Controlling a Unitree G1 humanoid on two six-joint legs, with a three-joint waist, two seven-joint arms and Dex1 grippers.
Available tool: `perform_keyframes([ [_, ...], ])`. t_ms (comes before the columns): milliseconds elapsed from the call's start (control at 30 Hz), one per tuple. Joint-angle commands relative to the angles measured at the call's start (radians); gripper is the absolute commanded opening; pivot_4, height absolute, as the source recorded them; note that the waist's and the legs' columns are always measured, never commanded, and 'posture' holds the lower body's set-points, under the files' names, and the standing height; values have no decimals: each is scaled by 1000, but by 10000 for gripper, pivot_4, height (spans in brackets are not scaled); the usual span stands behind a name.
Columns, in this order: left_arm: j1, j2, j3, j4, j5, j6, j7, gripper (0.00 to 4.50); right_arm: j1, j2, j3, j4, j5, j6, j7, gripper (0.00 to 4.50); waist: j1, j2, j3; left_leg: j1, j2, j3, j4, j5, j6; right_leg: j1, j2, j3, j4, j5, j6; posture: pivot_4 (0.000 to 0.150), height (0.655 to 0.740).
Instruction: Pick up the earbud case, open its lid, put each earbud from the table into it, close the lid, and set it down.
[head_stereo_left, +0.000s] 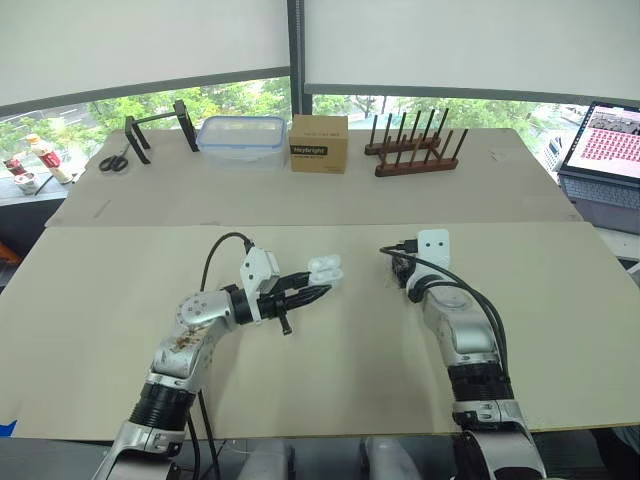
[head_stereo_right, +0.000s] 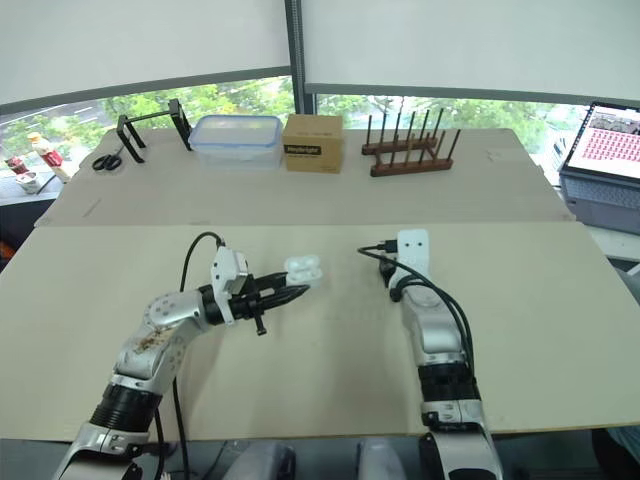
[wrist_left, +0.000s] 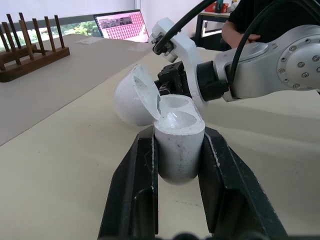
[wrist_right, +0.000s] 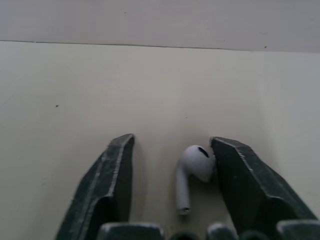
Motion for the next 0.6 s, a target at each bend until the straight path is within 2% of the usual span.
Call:
perform_keyframes([
  [33, 1, 2, 5, -29, -3, -28, 1, 5769, 27, 6, -5, -41, 10, 49, -4, 9283, -2, 0, 0, 0, 0, 0, 0, 0, 0, 0, 0, 0, 0, 0, 0, 1500, 7400],
  [100, 4, 1, 6, -31, -1, -28, 1, 5769, 34, 3, -3, -65, 17, 64, 8, 3678, -3, 0, 0, 0, 0, 0, 0, 0, 0, 0, 0, 0, 0, 0, 0, 1500, 7400],
  [167, 6, 1, 7, -33, -1, -26, 3, 5769, 41, -5, 6, -101, 31, 89, 37, 3628, -3, 0, 0, 1, 0, 0, -1, 0, 0, 0, 1, 0, 0, 0, 0, 1500, 7400],
  [267, 17, 2, 7, -51, -4, -16, 9, 5769, 67, -91, 70, -209, 72, 127, 209, 3628, -3, 0, 0, 0, 0, 0, -1, 0, 0, 0, 0, 0, -1, 0, 0, 1500, 7400],
  [367, 40, 10, 8, -88, -14, 6, 15, 5769, 103, -265, 132, -317, 121, 80, 456, 3627, -2, 1, 0, -1, 0, 0, 0, 0, 0, 0, 0, 0, -2, 0, 0, 1500, 7400],
  [433, 61, 17, 10, -119, -22, 26, 20, 5769, 145, -417, 155, -372, 153, -42, 671, 3626, 1, 1, 1, -1, 0, 0, 0, 0, 1, 0, 0, 0, -2, 0, 0, 1500, 7400],
  [500, 84, 24, 11, -151, -31, 47, 26, 5769, 196, -537, 134, -396, 214, -179, 880, 3626, 0, 1, 1, -1, 0, 0, 0, -1, 1, 1, 0, -1, -3, 0, 0, 1500, 7400],
  [600, 120, 32, 7, -201, -44, 77, 35, 5769, 257, -706, 99, -377, 266, -271, 1104, 3624, 1, 1, 1, 0, 1, 0, 0, -1, 1, 3, 1, -1, -4, 0, 1, 1500, 7400],
])
